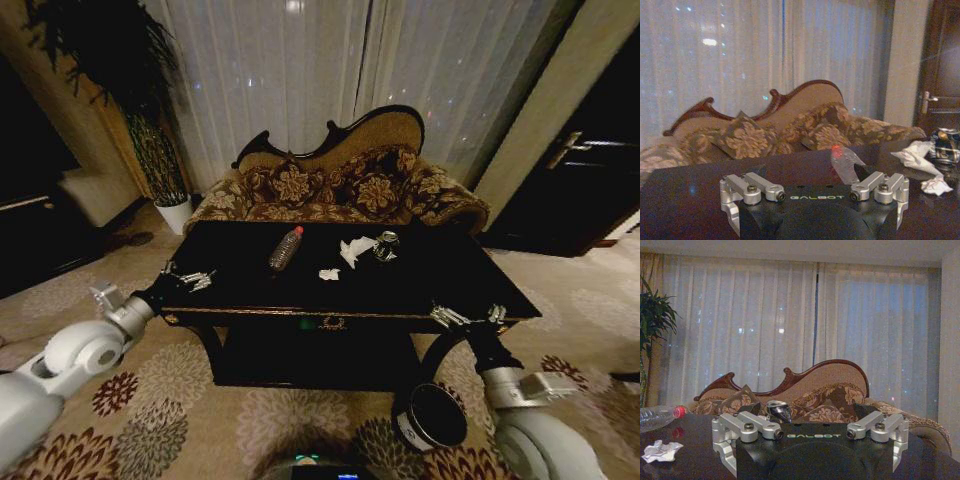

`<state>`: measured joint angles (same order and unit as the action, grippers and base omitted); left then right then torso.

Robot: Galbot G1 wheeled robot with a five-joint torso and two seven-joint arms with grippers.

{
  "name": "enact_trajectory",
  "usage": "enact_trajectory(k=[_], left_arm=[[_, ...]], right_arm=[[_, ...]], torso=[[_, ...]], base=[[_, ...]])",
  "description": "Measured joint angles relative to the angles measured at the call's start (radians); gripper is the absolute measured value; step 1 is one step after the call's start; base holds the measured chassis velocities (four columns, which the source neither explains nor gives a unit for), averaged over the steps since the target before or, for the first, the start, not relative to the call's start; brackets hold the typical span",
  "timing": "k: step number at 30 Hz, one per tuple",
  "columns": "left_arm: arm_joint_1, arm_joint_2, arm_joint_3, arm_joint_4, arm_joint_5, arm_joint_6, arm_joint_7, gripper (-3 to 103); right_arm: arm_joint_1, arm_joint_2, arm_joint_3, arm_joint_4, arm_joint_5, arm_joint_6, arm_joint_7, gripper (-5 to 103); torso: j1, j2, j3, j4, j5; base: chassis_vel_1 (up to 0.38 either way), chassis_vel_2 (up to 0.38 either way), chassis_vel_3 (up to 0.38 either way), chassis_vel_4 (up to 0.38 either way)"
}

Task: Move to the front of the table and place the trash on the table into the trash bin.

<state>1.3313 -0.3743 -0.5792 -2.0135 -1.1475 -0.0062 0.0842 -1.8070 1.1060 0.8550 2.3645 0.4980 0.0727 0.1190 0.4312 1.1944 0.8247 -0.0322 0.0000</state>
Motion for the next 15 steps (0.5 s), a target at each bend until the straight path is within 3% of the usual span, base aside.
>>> enact_trajectory(k=[2,6,7,10,12,15], left_arm=[[-0.046,0.000,0.042,0.009,-0.001,0.005,-0.001,98],[-0.270,-0.036,0.242,0.060,0.003,0.035,-0.012,98],[-0.270,-0.036,0.242,0.060,0.003,0.035,-0.012,98],[-0.392,-0.067,0.375,0.086,0.004,0.052,-0.018,98],[-0.418,-0.074,0.403,0.090,0.004,0.055,-0.019,98],[-0.538,-0.109,0.517,0.110,0.011,0.061,-0.022,98]], right_arm=[[-0.001,0.002,0.000,0.001,0.000,0.000,0.000,100],[-0.007,0.013,0.005,0.003,-0.001,-0.001,-0.002,100],[-0.007,0.013,0.005,0.003,-0.001,-0.001,-0.002,100],[-0.007,0.018,0.007,-0.001,-0.001,-0.001,-0.003,100],[-0.007,0.018,0.007,-0.003,-0.001,-0.001,-0.003,100],[-0.002,0.020,0.005,-0.009,-0.001,-0.001,-0.004,100]], torso=[[0.000,0.000,0.000,0.0001,0.0000],[0.000,0.000,0.000,-0.0003,0.0000],[0.000,0.000,0.000,-0.0003,0.0000],[0.000,0.000,0.000,0.0000,0.0001],[0.000,0.000,0.000,-0.0001,0.0000],[0.000,0.000,0.000,0.0001,0.0000]], base=[[0.000,0.000,0.000,0.000],[0.000,0.000,0.000,0.000],[0.000,0.000,0.000,0.000],[0.000,0.000,0.000,0.000],[0.000,0.000,0.000,0.000],[0.000,0.000,0.000,0.000]])
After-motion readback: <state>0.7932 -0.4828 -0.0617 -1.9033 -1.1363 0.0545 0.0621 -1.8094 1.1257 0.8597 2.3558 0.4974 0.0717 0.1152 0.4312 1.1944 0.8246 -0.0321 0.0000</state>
